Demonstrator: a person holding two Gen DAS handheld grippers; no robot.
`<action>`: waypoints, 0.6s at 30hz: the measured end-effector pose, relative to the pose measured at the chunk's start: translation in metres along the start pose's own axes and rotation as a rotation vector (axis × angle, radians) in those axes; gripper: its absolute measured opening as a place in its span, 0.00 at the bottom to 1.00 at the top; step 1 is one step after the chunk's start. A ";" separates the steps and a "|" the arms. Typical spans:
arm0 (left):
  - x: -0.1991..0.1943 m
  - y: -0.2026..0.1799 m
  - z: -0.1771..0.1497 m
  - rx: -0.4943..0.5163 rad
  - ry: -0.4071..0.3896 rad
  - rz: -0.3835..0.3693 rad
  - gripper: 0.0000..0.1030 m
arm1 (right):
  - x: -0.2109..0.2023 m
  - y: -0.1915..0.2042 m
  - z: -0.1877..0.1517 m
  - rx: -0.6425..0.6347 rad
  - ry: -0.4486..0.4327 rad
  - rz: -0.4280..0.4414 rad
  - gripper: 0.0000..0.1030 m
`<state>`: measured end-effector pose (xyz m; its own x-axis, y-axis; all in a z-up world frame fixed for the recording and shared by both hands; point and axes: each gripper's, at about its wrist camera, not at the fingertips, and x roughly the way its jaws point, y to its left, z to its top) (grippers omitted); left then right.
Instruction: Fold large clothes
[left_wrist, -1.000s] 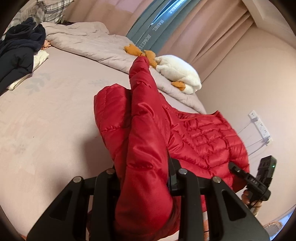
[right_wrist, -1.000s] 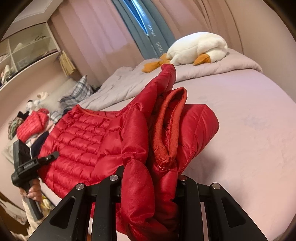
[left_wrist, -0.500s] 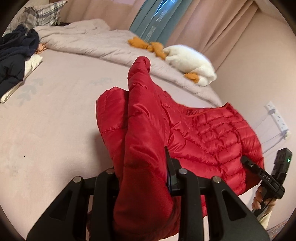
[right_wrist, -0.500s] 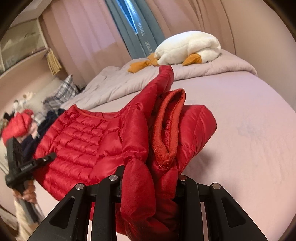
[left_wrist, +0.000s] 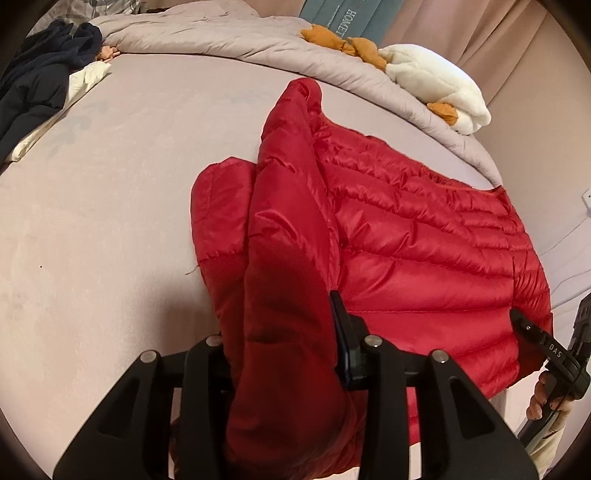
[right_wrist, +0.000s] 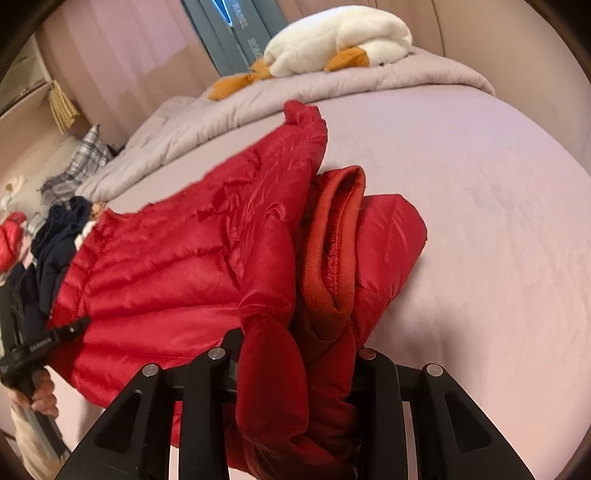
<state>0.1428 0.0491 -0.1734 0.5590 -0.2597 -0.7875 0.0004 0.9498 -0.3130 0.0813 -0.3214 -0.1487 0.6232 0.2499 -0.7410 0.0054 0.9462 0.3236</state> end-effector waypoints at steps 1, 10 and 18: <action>-0.001 -0.001 0.000 0.004 -0.001 0.007 0.35 | 0.000 0.000 -0.002 0.000 0.004 -0.009 0.31; -0.024 -0.005 -0.003 -0.003 -0.041 -0.009 0.30 | -0.022 0.002 0.004 0.008 -0.031 0.006 0.31; -0.044 -0.011 -0.005 0.025 -0.077 -0.028 0.30 | -0.032 0.011 0.008 -0.022 -0.058 0.014 0.31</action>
<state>0.1145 0.0495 -0.1383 0.6203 -0.2733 -0.7352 0.0373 0.9466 -0.3203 0.0674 -0.3209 -0.1173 0.6677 0.2510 -0.7008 -0.0204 0.9473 0.3198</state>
